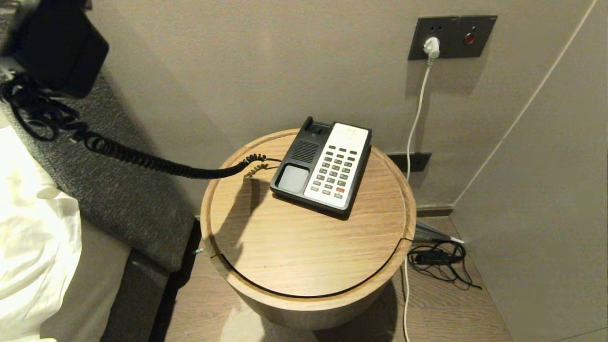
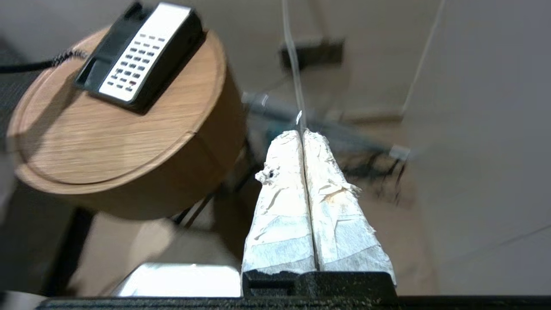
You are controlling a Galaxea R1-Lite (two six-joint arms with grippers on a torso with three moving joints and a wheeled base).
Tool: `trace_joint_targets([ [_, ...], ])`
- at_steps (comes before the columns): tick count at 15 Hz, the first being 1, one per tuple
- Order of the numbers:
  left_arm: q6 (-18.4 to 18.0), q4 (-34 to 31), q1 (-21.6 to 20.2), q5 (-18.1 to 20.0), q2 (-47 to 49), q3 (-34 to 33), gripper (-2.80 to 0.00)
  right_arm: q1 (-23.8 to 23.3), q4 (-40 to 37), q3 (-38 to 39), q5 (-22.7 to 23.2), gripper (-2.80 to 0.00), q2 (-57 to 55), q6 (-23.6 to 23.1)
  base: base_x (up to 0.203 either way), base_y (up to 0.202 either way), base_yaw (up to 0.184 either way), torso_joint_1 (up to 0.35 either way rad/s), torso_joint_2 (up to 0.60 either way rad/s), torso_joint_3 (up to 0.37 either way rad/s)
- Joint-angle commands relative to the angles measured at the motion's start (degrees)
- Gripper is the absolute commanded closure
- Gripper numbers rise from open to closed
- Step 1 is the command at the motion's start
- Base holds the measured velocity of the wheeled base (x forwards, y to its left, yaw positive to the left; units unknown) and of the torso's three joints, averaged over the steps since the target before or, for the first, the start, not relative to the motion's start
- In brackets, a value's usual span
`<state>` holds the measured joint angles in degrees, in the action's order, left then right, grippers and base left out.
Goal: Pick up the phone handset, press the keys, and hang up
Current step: Dial the number
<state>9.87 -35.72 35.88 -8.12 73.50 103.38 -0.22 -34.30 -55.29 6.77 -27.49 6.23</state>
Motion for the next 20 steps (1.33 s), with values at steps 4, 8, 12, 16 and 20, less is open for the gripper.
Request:
trace_joint_targets([
  [4, 1.6, 0.0, 0.0, 0.8, -3.5, -2.0, 0.0, 1.1, -4.3, -23.2, 5.9, 0.0, -38.1, 1.2, 0.0, 0.0, 0.0, 0.0, 0.0, 0.0],
  [8, 5.1, 0.4, 0.0, 0.6, -5.4, -5.7, 0.0, 7.9, -7.3, -40.8, 7.7, 0.0, -59.3, 1.7, 0.0, 0.0, 0.0, 0.0, 0.0, 0.0],
  [12, 7.2, 0.7, -0.9, 0.3, -7.7, -11.8, 0.0, 21.4, -9.8, -54.7, 7.9, 0.0, -76.7, 2.2, 0.0, 0.0, 0.0, 0.0, 0.0, 0.0],
  [16, 9.5, 4.2, -1.8, 1.1, -5.8, -14.2, 0.0, 28.6, -7.2, -56.2, 6.4, 0.0, -83.1, 4.2, 0.0, 0.0, 0.0, 0.0, 0.0, 0.0],
  [20, 9.1, 8.8, -3.6, 1.3, -3.6, -14.6, 0.0, 28.6, -5.7, -56.2, 3.5, 0.0, -85.5, 4.8, 0.0, 0.0, 0.0, 0.0, 0.0, 0.0],
])
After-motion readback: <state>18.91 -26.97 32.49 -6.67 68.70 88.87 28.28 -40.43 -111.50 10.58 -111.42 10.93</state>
